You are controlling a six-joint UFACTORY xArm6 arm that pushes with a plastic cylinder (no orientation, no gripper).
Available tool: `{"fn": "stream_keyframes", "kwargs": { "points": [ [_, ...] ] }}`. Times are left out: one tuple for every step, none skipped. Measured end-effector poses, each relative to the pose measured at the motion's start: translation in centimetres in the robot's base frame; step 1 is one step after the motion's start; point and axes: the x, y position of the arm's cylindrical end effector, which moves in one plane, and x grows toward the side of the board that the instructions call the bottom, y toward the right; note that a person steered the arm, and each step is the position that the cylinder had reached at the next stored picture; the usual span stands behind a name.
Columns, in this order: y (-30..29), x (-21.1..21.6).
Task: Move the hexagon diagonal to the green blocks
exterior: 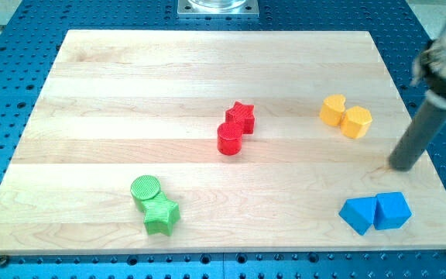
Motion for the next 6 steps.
{"fn": "stream_keyframes", "kwargs": {
  "points": [
    [-0.8, -5.1],
    [-2.8, -5.9],
    [-8.0, -6.1],
    [-13.7, -4.6],
    [-16.5, -0.1],
    [-15.7, 2.0]
  ]
}}
